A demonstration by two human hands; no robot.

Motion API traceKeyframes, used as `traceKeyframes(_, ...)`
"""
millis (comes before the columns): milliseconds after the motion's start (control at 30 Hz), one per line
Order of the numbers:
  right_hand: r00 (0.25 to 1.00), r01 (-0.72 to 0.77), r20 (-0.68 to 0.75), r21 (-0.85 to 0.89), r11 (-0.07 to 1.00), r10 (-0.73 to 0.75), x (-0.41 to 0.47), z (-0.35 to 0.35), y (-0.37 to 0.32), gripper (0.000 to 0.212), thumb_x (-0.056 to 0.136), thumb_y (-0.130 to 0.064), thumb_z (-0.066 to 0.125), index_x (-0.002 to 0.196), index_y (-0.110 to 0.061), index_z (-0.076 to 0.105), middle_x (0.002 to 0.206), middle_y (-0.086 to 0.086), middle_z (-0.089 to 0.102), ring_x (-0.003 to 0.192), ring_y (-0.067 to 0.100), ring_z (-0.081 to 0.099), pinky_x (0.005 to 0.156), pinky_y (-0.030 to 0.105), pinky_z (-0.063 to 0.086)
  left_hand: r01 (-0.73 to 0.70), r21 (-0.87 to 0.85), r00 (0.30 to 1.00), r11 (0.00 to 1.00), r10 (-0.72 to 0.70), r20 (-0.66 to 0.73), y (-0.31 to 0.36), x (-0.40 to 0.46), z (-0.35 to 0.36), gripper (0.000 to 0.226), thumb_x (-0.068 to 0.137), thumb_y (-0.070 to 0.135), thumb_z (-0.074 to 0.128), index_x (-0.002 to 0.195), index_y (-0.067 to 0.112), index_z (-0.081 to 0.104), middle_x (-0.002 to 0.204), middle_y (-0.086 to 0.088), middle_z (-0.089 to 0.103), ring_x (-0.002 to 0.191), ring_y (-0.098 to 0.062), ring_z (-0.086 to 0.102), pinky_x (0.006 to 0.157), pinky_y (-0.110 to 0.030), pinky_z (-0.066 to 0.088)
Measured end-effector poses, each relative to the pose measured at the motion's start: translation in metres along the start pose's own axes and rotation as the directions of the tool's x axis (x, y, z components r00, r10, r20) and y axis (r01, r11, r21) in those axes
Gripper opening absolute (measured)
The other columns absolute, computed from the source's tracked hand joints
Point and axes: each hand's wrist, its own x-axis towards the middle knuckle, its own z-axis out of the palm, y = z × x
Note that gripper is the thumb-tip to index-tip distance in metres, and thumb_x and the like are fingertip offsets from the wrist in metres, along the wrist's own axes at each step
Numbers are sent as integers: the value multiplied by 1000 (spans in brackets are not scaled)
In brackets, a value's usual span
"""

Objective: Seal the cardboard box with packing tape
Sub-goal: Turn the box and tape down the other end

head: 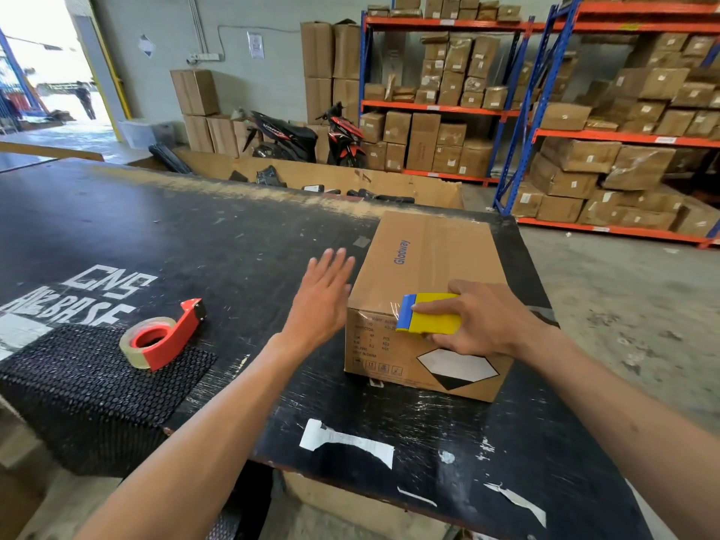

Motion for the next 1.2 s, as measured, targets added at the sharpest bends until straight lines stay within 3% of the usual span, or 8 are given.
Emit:
traceKeyframes(100, 1000, 3, -8, 1, 1000, -3, 1, -1, -1, 53, 83, -62, 61, 134, -50, 55, 83, -5, 45, 71, 14, 44, 60, 30, 34, -355, 103, 928, 929, 336, 161, 11, 23, 2, 54, 106, 37, 24, 154, 13, 27, 162, -6, 20, 151, -21, 11, 123, -44, 6)
traceKeyframes(200, 1000, 6, -7, -20, 1000, -6, 1, -1, -1, 53, 83, -63, 60, 134, -51, 54, 81, -3, 45, 69, 16, 45, 59, 30, 34, -478, 81, 839, 874, 428, 336, 11, 35, 16, 60, 105, 46, 9, 156, 15, 16, 164, -2, 9, 152, -16, 4, 124, -39, 0)
traceKeyframes(333, 1000, 24, 2, -43, 999, -24, 2, 1, -2, 53, 83, -62, 60, 134, -50, 55, 85, -1, 49, 74, 23, 58, 61, 31, 42, -405, -4, 840, 914, 373, 395, 5, 32, 37, 72, 100, 57, 0, 156, 17, 19, 163, -4, 18, 151, -15, 14, 124, -37, 12)
traceKeyframes(533, 998, 37, -38, -61, 997, -39, 5, 6, 1, 49, 80, -58, 65, 128, -46, 62, 84, 4, 58, 71, 27, 61, 59, 33, 44, -367, -34, 859, 930, 353, 372, 4, 34, 34, 70, 101, 53, 30, 156, 16, 8, 160, -1, 10, 147, -13, 10, 115, -16, -12)
traceKeyframes(733, 995, 67, -69, -93, 993, -74, 3, 4, 4, 49, 78, -58, 66, 126, -46, 64, 75, 0, 52, 60, 24, 57, 50, 25, 29, -463, -13, 822, 886, 435, 366, 0, 35, 40, 70, 102, 56, 17, 147, 9, 43, 150, -17, 44, 138, -32, 44, 116, -45, 18)
traceKeyframes(833, 991, 105, -68, -90, 990, -111, -12, 0, 17, 50, 76, -61, 65, 124, -47, 65, 72, -6, 39, 49, 16, 38, 45, 19, 11, -424, -20, 839, 905, 401, 367, 1, 33, 39, 72, 100, 59, 15, 152, 14, 35, 154, -13, 39, 142, -28, 38, 119, -37, 14)
traceKeyframes(1033, 992, 88, -85, -93, 992, -96, -58, -3, 64, 55, 80, -67, 45, 125, -43, 67, 75, -4, 43, 46, 11, 31, 42, 19, 17, -398, 2, 852, 917, 369, 372, 3, 34, 37, 69, 100, 55, 27, 157, 18, 14, 161, -7, 26, 149, -22, 22, 120, -28, 2)
traceKeyframes(1200, 993, 87, -75, -94, 992, -94, -54, 8, 70, 53, 77, -64, 47, 121, -44, 68, 71, -1, 47, 44, 12, 32, 41, 23, 24, -497, 65, 818, 865, 443, 367, 5, 38, 39, 69, 102, 54, 25, 155, 10, 19, 157, -15, 33, 145, -28, 33, 121, -40, 11)
